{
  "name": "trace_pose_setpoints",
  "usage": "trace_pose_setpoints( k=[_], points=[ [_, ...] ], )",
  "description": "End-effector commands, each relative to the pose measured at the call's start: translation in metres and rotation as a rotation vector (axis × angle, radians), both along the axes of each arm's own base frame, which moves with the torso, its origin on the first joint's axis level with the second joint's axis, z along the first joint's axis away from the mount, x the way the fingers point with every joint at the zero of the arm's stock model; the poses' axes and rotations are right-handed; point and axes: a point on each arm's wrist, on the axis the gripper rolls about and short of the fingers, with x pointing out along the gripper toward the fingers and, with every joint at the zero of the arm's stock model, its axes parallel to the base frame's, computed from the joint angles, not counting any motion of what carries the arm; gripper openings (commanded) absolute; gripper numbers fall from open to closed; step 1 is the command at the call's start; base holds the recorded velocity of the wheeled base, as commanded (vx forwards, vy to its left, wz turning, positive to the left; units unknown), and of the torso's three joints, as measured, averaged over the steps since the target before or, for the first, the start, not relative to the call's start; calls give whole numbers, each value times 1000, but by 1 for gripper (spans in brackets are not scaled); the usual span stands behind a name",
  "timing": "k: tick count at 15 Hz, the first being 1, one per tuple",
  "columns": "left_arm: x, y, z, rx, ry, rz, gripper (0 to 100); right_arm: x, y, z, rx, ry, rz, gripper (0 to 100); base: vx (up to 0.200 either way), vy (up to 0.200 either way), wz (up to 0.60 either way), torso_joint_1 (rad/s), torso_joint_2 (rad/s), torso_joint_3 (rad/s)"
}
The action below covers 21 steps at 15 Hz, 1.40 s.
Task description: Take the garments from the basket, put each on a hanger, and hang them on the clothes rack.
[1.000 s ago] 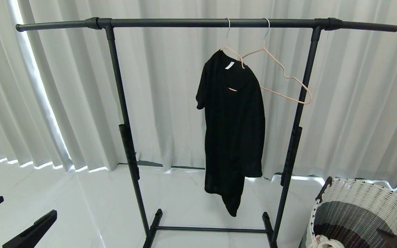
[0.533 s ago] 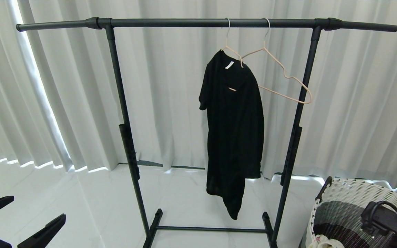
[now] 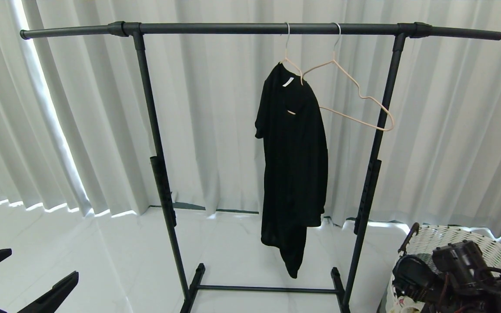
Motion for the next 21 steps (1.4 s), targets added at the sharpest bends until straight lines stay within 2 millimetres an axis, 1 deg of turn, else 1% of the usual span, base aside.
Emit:
trace_pose_setpoints(
  k=[1,2,4,6,7,10,11,13,14,17,18,19,21],
  points=[
    [-1,0,0,1,-4,-1,100,13,-9,-32,-55,77,-86,100,0,0,0,0,0,0],
    [0,0,0,2,1,-1,100,17,-15,-36,-53,71,-115,100,0,0,0,0,0,0],
    [0,0,0,2,4,-1,100,20,-21,-39,-74,76,-153,100,0,0,0,0,0,0],
    [0,0,-2,2,7,-1,100,23,-21,-42,-90,52,-170,100,0,0,0,0,0,0],
    [0,0,-2,2,8,-1,100,27,-19,-43,-78,13,-169,100,0,0,0,0,0,0],
    [-1,0,-2,2,5,-1,100,32,-17,-40,-67,-50,-170,100,0,0,0,0,0,0],
    [-1,0,-3,1,9,-1,100,31,-18,-39,-76,-59,-183,0,0,0,0,0,0,0],
    [-2,0,-9,3,27,-1,100,31,-18,-39,-92,-66,-195,0,0,0,0,0,0,0],
    [-2,0,-10,3,30,-1,100,33,-17,-34,-91,-92,-196,0,0,0,0,0,0,0],
    [-2,0,-10,5,33,0,100,30,-13,-1,-57,-196,-175,0,0,0,0,0,0,0],
    [-2,0,-11,8,34,0,100,32,-14,21,-43,-235,-184,0,0,0,0,0,0,0],
    [-1,0,-11,9,40,5,100,34,-16,46,-36,-249,-195,0,0,0,0,0,0,0],
    [2,2,-17,46,73,57,100,34,-16,109,-19,-227,-195,0,0,0,0,0,0,0]
  ],
)
